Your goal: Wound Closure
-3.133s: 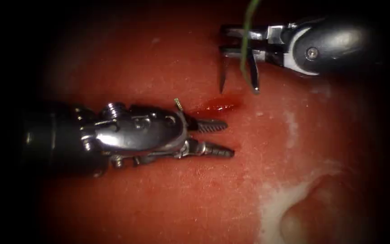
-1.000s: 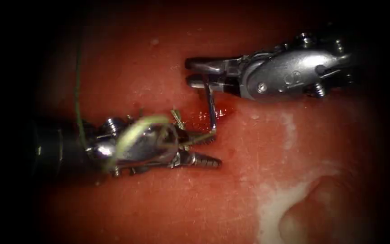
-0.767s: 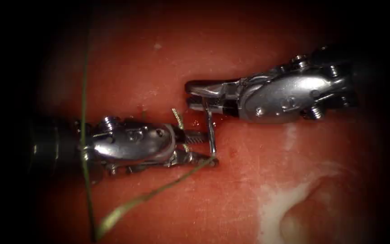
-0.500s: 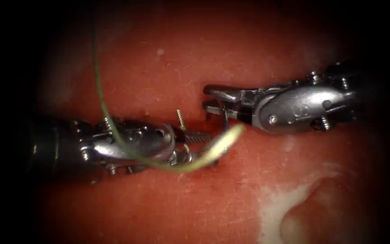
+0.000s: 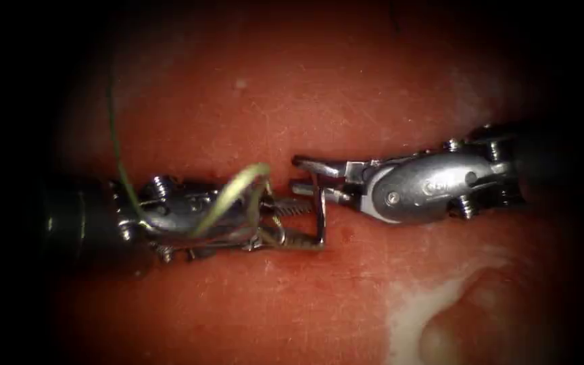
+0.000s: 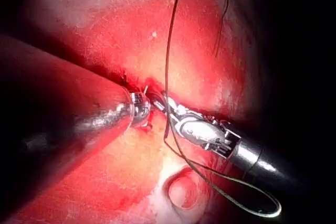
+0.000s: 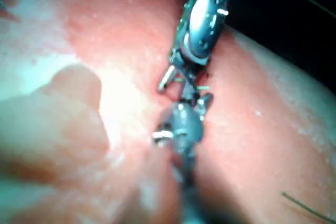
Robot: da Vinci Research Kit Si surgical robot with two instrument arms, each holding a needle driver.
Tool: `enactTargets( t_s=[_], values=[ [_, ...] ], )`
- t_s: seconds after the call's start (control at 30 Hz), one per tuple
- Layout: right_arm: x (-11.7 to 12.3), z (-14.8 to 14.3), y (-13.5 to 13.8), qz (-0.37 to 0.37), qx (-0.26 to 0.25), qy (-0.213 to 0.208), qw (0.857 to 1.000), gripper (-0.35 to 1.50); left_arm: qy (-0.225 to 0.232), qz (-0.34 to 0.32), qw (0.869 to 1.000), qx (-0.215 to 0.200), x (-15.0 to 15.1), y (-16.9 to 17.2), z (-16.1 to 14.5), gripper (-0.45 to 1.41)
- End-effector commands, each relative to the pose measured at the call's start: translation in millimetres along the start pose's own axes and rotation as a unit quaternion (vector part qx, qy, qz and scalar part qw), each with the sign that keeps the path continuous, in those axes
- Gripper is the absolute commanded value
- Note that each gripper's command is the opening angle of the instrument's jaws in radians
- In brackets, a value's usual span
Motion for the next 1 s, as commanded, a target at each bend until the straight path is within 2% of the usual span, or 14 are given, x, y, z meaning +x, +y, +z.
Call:
enactTargets(
  t_s=[0.03, 0.1, 0.17, 0.3, 0.37, 0.57, 0.77, 1.0],
  values=[
    [-0.4, 0.9, -0.6, 0.008, 0.005, -0.004, 1.000, -0.35, 0.000, -0.001, 1.000, -0.001, -0.3, 0.1, 0.7, 0.25],
    [-1.0, 0.9, -0.6, 0.025, 0.009, -0.011, 1.000, -0.35, 0.000, -0.001, 1.000, -0.001, -0.3, 0.1, 0.7, 0.25],
    [-0.4, 0.5, 0.3, 0.028, 0.003, 0.001, 1.000, -0.35, -0.002, -0.001, 1.000, 0.000, -0.3, 0.1, 0.7, 0.25],
    [3.5, -1.0, 3.8, -0.022, -0.031, 0.025, 0.999, -0.35, -0.001, -0.002, 1.000, 0.001, -0.2, 0.4, 1.0, 0.25],
    [5.1, -1.4, 5.5, -0.017, -0.043, 0.034, 0.998, -0.35, -0.001, -0.001, 1.000, 0.002, -0.4, 0.4, 1.2, 0.25],
    [4.6, -0.9, 8.1, 0.010, -0.035, 0.038, 0.999, -0.35, -0.004, 0.000, 1.000, 0.001, -0.7, 0.7, 1.2, 0.25],
    [5.2, -0.7, 10.8, 0.060, -0.011, 0.059, 0.996, -0.35, -0.004, -0.001, 1.000, 0.001, -1.1, 0.5, 1.5, 0.26],
    [5.6, -0.4, 11.9, 0.080, -0.001, 0.059, 0.995, -0.35, -0.004, 0.000, 1.000, -0.001, -1.2, 0.5, 1.2, 0.27]
  ],
)
